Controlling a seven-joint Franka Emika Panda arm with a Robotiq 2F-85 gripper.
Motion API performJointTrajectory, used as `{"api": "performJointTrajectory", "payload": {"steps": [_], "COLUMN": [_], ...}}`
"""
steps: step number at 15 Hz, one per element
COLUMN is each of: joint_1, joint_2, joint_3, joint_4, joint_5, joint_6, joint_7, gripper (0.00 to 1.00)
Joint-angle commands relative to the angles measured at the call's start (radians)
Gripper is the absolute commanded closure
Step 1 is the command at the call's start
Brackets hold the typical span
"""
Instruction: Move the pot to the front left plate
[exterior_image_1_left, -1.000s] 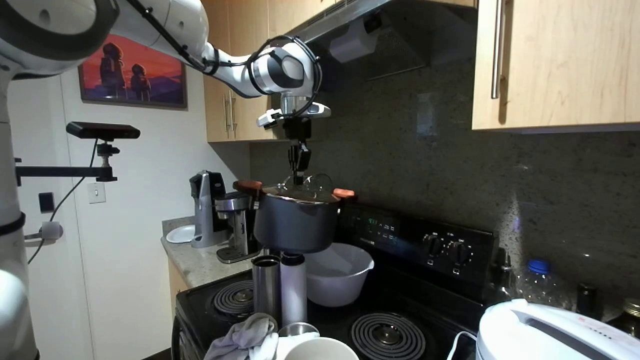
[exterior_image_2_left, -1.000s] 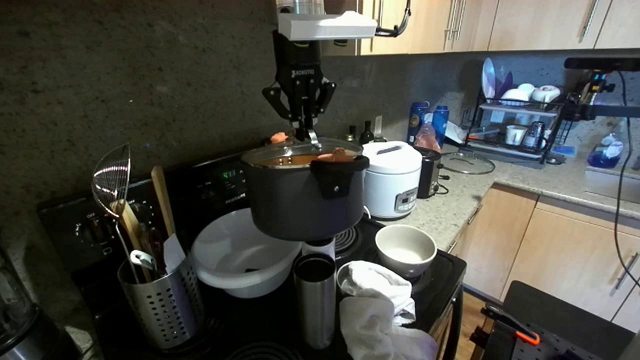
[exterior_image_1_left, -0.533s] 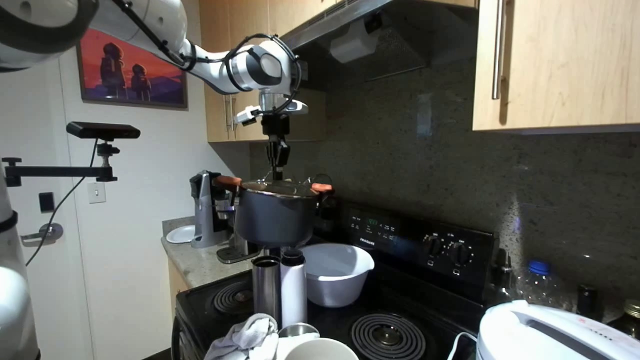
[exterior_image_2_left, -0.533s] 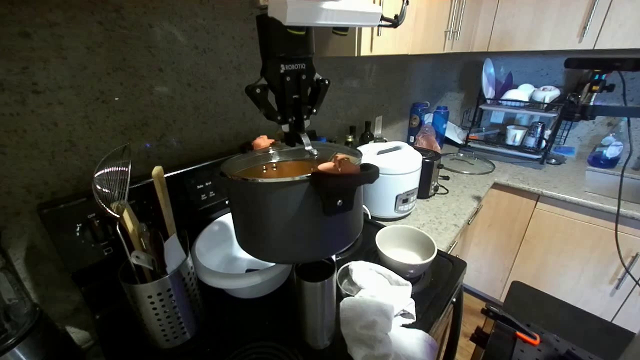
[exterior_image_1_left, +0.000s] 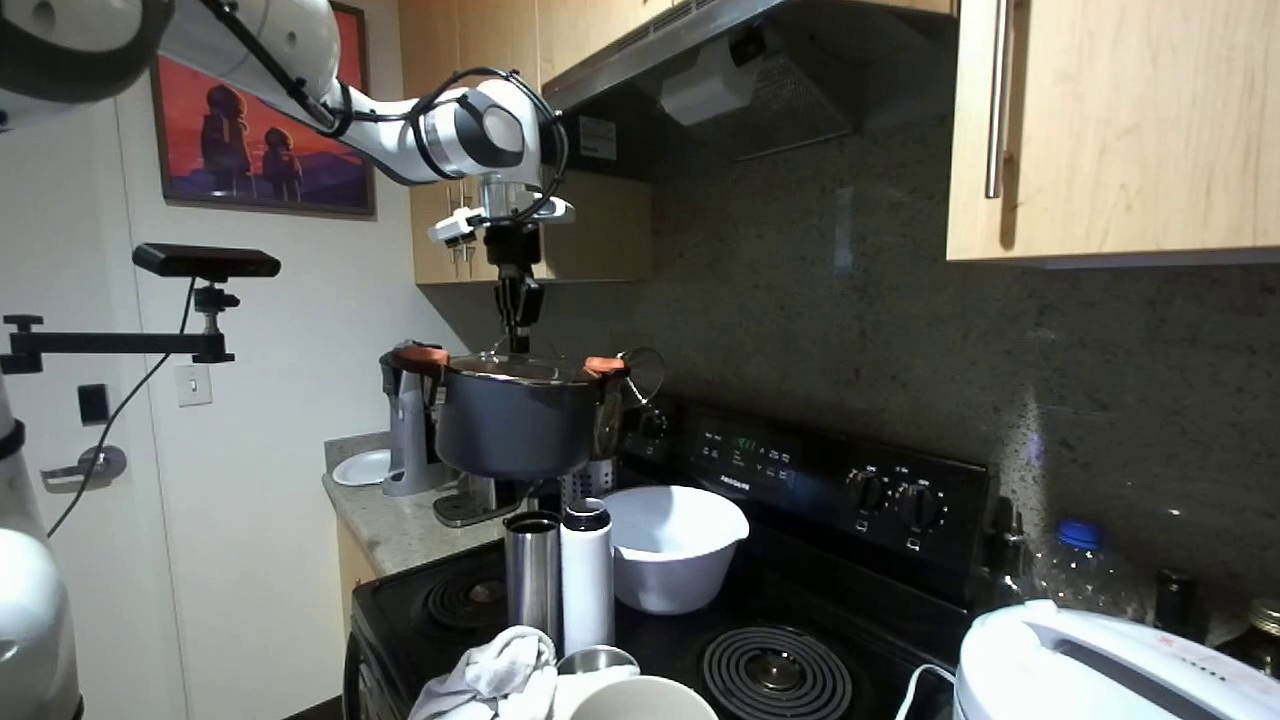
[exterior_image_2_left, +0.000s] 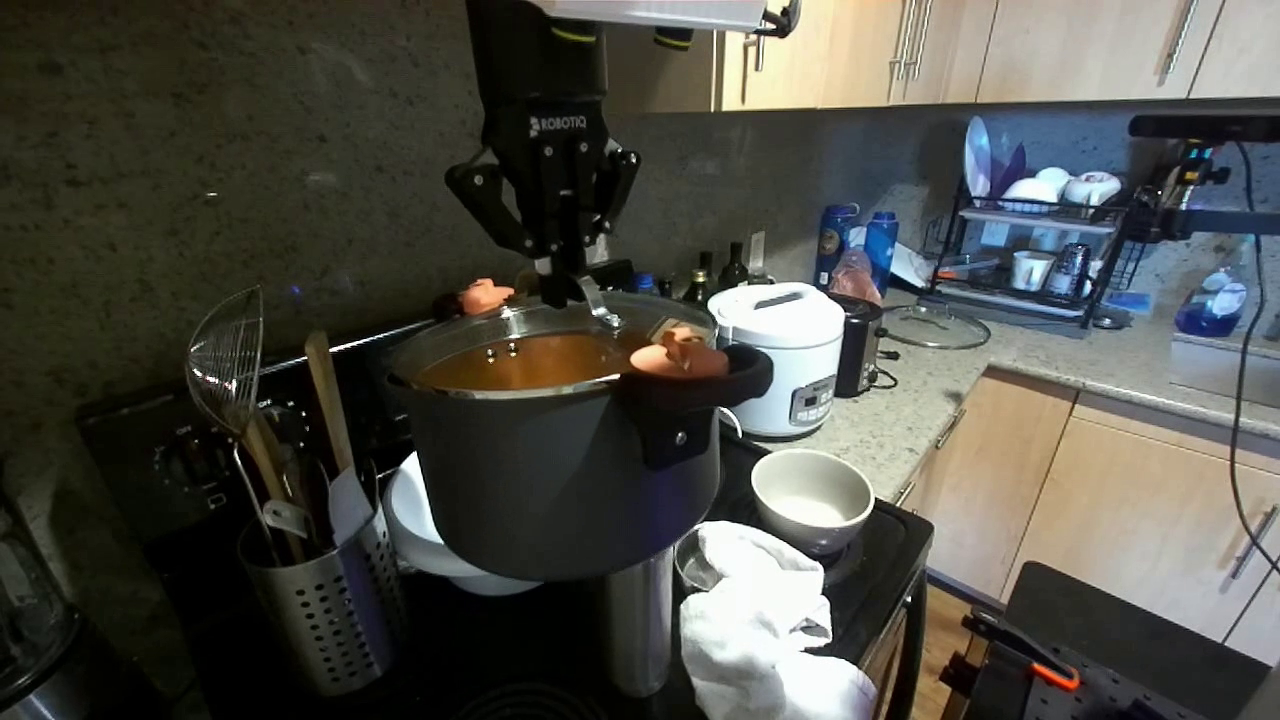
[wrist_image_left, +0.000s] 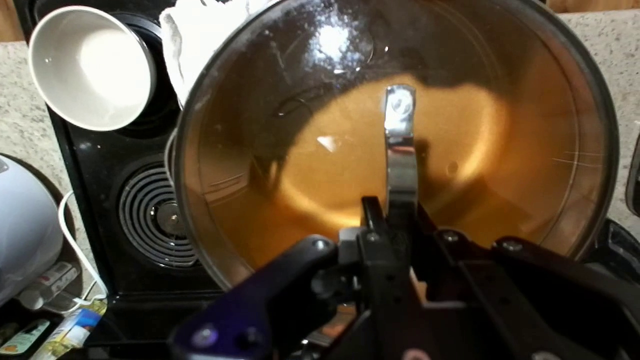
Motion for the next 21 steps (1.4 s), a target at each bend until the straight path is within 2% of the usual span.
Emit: {"api": "performJointTrajectory", "payload": {"steps": [1, 15, 21], "joint_1": [0.003, 0.062, 0.078], "joint_2": [-0.044, -0.052, -0.068], "joint_3": [0.01, 0.066, 0.076], "joint_4": [-0.014, -0.089, -0.159], "joint_5": [0.021, 0.076, 0.099], "joint_6": [0.028, 0.091, 0.162], "joint_7": [-0.036, -0.118, -0.129], "gripper": [0.96, 0.96, 0.96]}}
